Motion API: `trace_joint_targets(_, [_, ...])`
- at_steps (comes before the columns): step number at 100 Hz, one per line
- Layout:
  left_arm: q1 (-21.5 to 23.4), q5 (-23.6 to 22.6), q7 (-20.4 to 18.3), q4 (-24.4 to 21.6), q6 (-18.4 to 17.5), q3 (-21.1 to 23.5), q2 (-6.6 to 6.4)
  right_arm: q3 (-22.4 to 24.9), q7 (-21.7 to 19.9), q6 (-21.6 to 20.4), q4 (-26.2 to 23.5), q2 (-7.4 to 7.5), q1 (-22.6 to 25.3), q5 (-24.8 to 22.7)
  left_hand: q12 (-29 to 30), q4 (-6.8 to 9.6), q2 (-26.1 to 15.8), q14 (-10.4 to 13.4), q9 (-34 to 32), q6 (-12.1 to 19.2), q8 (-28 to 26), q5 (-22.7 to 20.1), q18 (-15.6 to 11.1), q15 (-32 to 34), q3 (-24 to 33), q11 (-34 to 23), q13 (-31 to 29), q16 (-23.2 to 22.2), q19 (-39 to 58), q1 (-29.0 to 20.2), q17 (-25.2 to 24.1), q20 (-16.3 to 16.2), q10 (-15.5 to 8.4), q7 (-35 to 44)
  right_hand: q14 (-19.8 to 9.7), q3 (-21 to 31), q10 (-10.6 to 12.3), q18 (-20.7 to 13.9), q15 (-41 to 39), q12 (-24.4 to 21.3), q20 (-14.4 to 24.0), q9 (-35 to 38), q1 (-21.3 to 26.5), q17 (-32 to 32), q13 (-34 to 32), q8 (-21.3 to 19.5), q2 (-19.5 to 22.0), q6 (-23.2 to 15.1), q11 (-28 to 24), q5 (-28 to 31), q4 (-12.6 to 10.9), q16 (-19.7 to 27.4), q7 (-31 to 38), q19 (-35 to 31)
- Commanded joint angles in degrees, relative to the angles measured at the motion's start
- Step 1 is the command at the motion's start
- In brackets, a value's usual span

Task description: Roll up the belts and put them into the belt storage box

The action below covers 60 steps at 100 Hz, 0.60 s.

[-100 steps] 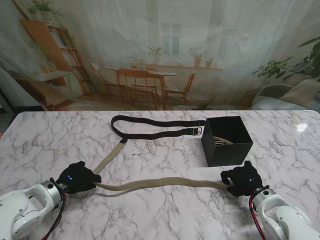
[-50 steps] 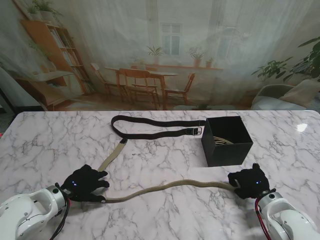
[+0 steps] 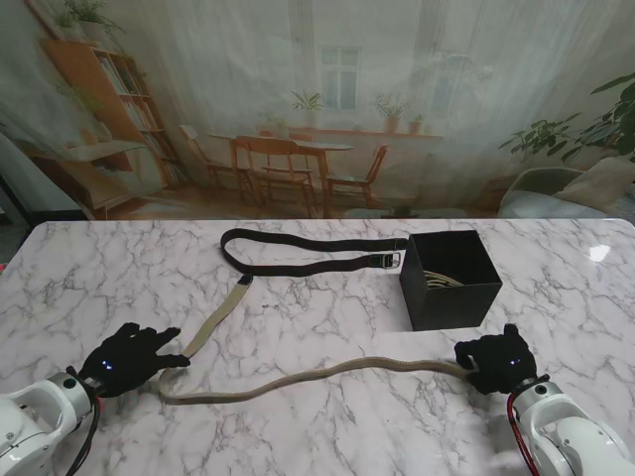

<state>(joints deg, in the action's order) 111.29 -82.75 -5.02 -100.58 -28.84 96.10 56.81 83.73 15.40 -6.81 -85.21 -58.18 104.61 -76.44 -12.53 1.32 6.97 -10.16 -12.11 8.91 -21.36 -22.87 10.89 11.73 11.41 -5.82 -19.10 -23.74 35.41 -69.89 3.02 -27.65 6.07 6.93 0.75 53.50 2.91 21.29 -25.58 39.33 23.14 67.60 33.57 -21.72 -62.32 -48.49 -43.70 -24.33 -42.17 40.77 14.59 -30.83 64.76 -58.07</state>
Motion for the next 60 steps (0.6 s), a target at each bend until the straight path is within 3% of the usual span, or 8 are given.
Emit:
trace_joint_targets(1, [0.34, 0.01, -1.85, 0.59, 0.16, -0.40, -0.29, -0.16, -0.08, 0.38, 0.20, -0.03, 0.25, -0.07, 1.51, 0.01, 1.45, -0.04, 3.39, 1.46, 1.83, 2.87, 1.32, -1.24, -2.98, 0.36, 2.08, 0.88, -1.75, -4.08, -0.91, 0.56, 0.03, -2.46, -0.78, 2.46, 1.06, 0.19, 0.12, 0.76, -0.64, 0.59, 3.13, 1.05, 0.29, -1.02, -0.19, -3.34, 0.48, 1.34, -0.11, -0.33, 0.23, -0.69])
trace_joint_targets(11, [-0.08, -1.15, -2.98, 1.24, 0.26, -1.13, -0.54, -0.32, -0.26, 0.46, 0.20, -0.03, 0.06, -0.02, 1.69, -0.09, 2.13, 0.28, 3.63, 1.48, 2.13, 2.67, 0.91, -0.98, -9.03, 0.76, 2.21, 0.93, -1.85, -3.92, -0.75, -0.01, 0.36, -2.48, -0.78, 2.49, 1.06, 0.21, 0.10, 0.82, -0.65, 0.67, 3.11, 1.06, 0.29, -1.07, -0.18, -3.35, 0.42, 1.34, -0.10, -0.34, 0.25, -0.69])
trace_joint_targets(20, [-0.63, -0.77, -4.33, 1.92, 0.72, -1.99, -0.59, -0.40, -0.50, 0.45, 0.19, -0.03, -0.04, 0.05, 1.05, 0.20, 2.42, 0.42, 3.30, 1.67, -1.85, -0.96, 0.90, -0.65, -11.37, 0.11, 1.72, 0.79, -1.72, -3.86, -0.47, -0.64, 0.55, 2.49, -0.80, 2.52, 1.09, 0.31, 0.11, 0.82, -0.67, 0.67, 3.07, 1.10, 0.31, -1.10, -0.16, -3.32, 0.44, 1.33, -0.09, -0.33, 0.24, -0.67])
trace_joint_targets(30, [-1.14, -1.98, -4.61, 2.51, 1.26, -2.59, -0.78, -0.46, -0.67, 0.52, 0.20, -0.05, -0.06, 0.17, -0.43, 0.73, 4.36, 0.65, 2.26, 0.14, -12.81, -6.97, 0.71, -0.22, -11.75, -1.66, 1.06, 0.23, -0.72, 0.41, -0.02, -1.47, 0.55, 13.91, -0.77, 2.54, 1.00, 0.29, 0.14, 0.84, -0.70, 0.59, 3.10, 1.15, 0.38, -1.12, -0.12, -3.32, 0.45, 1.33, -0.11, -0.32, 0.23, -0.65])
trace_joint_targets(35, [-1.52, -3.81, -2.78, 3.34, 1.83, -3.05, -1.00, -0.52, -0.73, 0.59, 0.19, -0.06, -0.06, 0.25, -1.62, 0.14, 10.63, 0.95, 0.21, 0.37, -22.93, -8.82, 0.59, 0.46, -11.44, -2.94, -0.04, -0.40, 0.34, 2.35, 0.54, -1.97, 0.70, 20.20, -0.75, 2.53, 0.98, 0.33, 0.15, 0.83, -0.71, 0.52, 3.06, 1.18, 0.39, -1.13, -0.07, -3.31, 0.49, 1.33, -0.11, -0.31, 0.22, -0.63])
trace_joint_targets(40, [-1.77, -5.74, -0.34, 4.03, 2.78, -3.44, -1.21, -0.67, -0.66, 0.62, 0.29, -0.07, -0.12, 0.35, -3.54, -0.26, 12.57, 1.25, -3.54, -0.39, -27.52, -12.85, 0.49, 1.48, -11.17, -4.49, -1.70, -1.46, 2.12, 4.54, 1.28, -2.56, 0.81, 27.54, -0.70, 2.49, 0.96, 0.31, 0.16, 0.84, -0.73, 0.50, 3.05, 1.26, 0.43, -1.14, -0.09, -3.31, 0.50, 1.34, -0.09, -0.31, 0.21, -0.60])
trace_joint_targets(49, [-1.44, -9.21, 2.99, 4.54, 4.92, -3.21, -1.55, -0.90, -0.85, 0.37, 0.19, -0.07, -0.20, 0.53, -5.82, -0.50, 12.06, 1.38, -7.71, -1.24, -24.85, -14.14, 0.52, 2.30, -11.39, -5.31, -3.48, -2.91, 4.18, 5.39, 1.83, -2.49, 1.16, 35.67, -0.62, 2.52, 0.99, 0.37, 0.30, 0.73, -0.76, 0.28, 3.14, 1.34, 0.69, -1.15, -0.05, -3.31, 0.71, 1.34, -0.10, -0.25, 0.20, -0.56])
trace_joint_targets(60, [0.10, -10.70, 5.98, 4.55, 7.39, -1.48, -1.48, -1.10, -1.37, -0.48, -0.75, 0.00, -0.05, 0.22, -6.07, -0.59, 12.08, 1.21, -9.47, -2.26, -23.92, -14.38, 0.79, 2.49, -11.34, -5.55, -4.20, -3.08, 4.67, 4.99, 2.12, -2.55, 1.20, 36.32, -0.41, 2.47, 0.98, 0.37, 0.72, 0.39, -0.78, -0.19, 3.06, 1.46, 1.28, -1.16, -0.06, -3.36, 1.32, 1.30, -0.08, -0.07, 0.16, -0.50])
